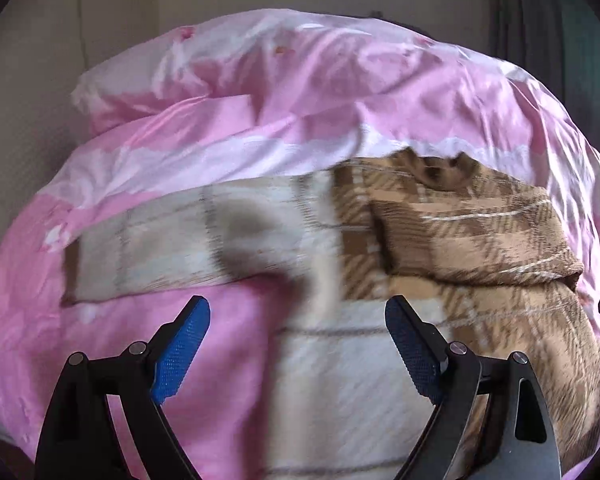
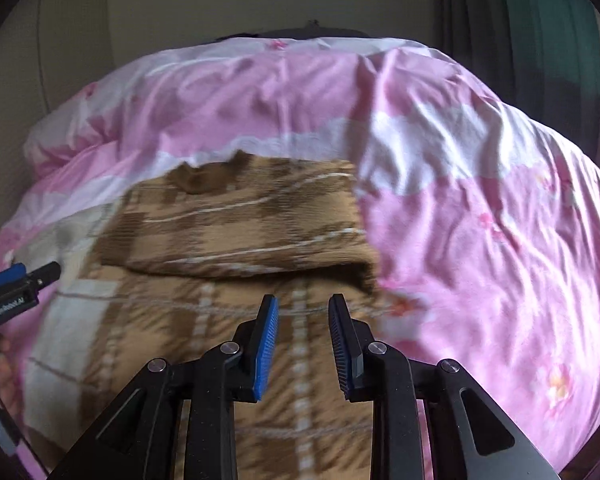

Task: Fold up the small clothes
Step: 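Move the left gripper to the cream sleeve cuff and grasp it, then fold the cream sleeve across the sweater body with the left gripper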

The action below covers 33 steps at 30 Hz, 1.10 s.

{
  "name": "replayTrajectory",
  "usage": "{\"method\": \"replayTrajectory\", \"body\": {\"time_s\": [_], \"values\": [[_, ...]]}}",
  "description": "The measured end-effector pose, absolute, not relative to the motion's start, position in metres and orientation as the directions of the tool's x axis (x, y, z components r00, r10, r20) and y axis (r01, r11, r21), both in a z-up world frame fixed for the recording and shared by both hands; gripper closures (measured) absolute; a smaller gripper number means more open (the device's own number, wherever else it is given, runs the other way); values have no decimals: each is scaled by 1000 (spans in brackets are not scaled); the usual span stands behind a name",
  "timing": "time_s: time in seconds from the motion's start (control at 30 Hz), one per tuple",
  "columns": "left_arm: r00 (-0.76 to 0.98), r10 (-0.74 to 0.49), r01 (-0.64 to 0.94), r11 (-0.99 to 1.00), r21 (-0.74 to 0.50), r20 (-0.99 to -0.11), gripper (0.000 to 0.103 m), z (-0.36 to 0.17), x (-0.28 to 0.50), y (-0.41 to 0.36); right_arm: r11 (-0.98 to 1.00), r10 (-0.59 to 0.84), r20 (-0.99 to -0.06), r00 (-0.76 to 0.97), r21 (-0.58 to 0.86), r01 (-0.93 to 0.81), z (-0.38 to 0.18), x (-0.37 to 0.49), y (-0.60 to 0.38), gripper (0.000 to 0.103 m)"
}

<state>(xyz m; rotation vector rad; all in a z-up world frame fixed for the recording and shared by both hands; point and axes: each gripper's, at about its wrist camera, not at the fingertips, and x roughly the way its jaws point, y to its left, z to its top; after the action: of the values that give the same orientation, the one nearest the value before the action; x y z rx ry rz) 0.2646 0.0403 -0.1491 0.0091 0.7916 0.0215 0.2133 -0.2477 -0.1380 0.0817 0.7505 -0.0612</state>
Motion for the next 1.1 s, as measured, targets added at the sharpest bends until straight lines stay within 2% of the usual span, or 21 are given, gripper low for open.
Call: {"method": "replayTrajectory", "body": {"time_s": [0.1,0.37,0.43,0.47,0.5,0.57,0.63,0.73,0.8,0.87,1.1], "values": [[700,12,-47,998,-30,-714,13,-149,252,79,996,28,-679,734,83,39,-137,210,-216,77],[695,110,-164,987,-7,-710,13,-152,235,184,991,129,-662,738,113,-71,-132,218,-115,76],[694,111,-184,983,-26,-711,13,-156,237,212,989,150,-656,739,113,-100,-131,223,-87,68],[692,115,-191,981,-27,-713,13,-158,239,222,988,156,-651,743,106,-115,-130,225,-71,61],[688,121,-198,980,-25,-715,13,-161,243,235,987,160,-646,746,102,-123,-130,227,-60,58],[681,131,-209,978,-21,-721,14,-166,251,257,984,179,-639,748,99,-151,-130,233,-33,58],[677,132,-223,974,-30,-724,18,-172,261,279,981,190,-639,745,99,-166,-132,241,-12,58],[676,51,-216,968,-130,-735,26,-182,282,318,977,208,-644,737,107,-182,-139,254,21,58],[672,17,-210,963,-169,-740,37,-188,296,336,974,222,-648,728,119,-190,-145,264,42,58],[675,-10,-189,964,-185,-738,42,-192,307,346,973,227,-654,722,128,-190,-148,271,54,58],[692,-158,-97,946,-308,-704,48,-205,344,369,976,213,-658,722,108,-190,-156,286,79,58]]}}
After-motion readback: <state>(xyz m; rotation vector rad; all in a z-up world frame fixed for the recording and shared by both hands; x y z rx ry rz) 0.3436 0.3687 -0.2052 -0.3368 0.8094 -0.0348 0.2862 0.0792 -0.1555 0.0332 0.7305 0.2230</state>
